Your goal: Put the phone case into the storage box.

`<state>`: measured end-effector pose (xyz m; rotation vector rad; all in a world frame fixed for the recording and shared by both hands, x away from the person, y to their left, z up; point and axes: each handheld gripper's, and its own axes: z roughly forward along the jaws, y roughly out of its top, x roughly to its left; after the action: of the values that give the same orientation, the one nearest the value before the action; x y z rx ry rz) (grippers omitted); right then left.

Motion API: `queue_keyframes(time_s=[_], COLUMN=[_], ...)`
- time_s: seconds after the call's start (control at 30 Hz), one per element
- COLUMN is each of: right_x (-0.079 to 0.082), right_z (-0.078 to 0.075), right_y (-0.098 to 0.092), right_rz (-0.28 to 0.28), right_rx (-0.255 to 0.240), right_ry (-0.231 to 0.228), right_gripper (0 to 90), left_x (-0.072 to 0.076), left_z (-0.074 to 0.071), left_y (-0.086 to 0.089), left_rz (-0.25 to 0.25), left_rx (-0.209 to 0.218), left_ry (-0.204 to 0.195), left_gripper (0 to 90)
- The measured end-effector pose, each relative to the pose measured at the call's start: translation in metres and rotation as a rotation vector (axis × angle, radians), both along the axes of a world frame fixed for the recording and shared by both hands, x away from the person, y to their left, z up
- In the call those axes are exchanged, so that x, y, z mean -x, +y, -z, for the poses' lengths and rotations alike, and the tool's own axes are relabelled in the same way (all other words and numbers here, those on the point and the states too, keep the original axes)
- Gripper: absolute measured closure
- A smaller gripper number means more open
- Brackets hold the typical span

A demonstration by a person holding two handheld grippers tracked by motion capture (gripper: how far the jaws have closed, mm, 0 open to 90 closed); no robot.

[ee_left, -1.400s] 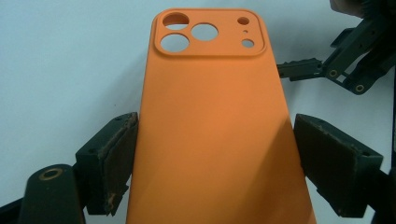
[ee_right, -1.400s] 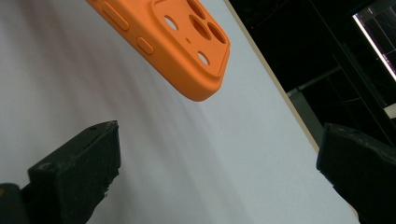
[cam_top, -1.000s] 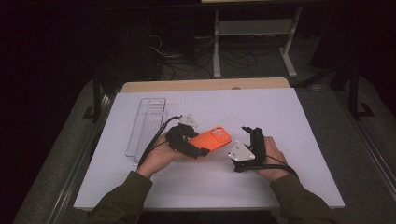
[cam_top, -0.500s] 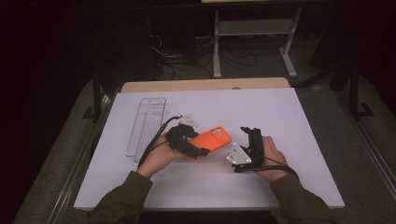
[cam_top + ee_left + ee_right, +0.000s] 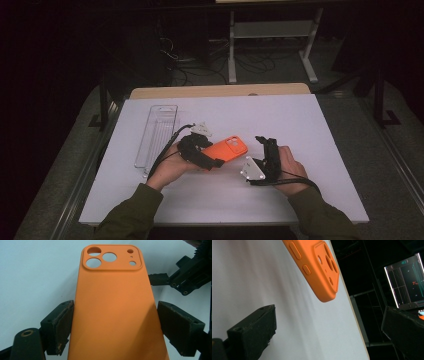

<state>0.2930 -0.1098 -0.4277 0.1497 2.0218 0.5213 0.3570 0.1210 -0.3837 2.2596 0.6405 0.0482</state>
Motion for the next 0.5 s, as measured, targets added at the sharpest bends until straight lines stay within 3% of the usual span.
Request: queue_keyframes(time_s=[0.27, 0.33, 0.37, 0.5], right_x=[0.0029, 0.0033, 0.0031, 0.0043], right_z=[0.0016, 0.0019, 0.0008, 0.001], right_y=[0.0033, 0.0045, 0.0041, 0.0063], right_rz=[0.003, -0.007, -0.017, -0.028], right_rx=[0.002, 0.015, 0.05, 0.068], right_ry=[-0.015, -0.032, -0.038, -0.057], right_gripper=[0.0, 0.0, 0.0, 0.0], left_x=[-0.0007, -0.0006, -0.0008, -0.0005], left_z=[-0.0001, -0.0004, -0.0006, -0.0007], left_y=[0.0003, 0.0003, 0.0005, 0.0005], left_rz=[0.008, 0.007, 0.01, 0.008], left_rx=[-0.004, -0.005, -0.007, -0.007], left_ry=[-0.008, -0.006, -0.009, -0.006], left_gripper=[16.2, 16.2, 16.2, 16.2])
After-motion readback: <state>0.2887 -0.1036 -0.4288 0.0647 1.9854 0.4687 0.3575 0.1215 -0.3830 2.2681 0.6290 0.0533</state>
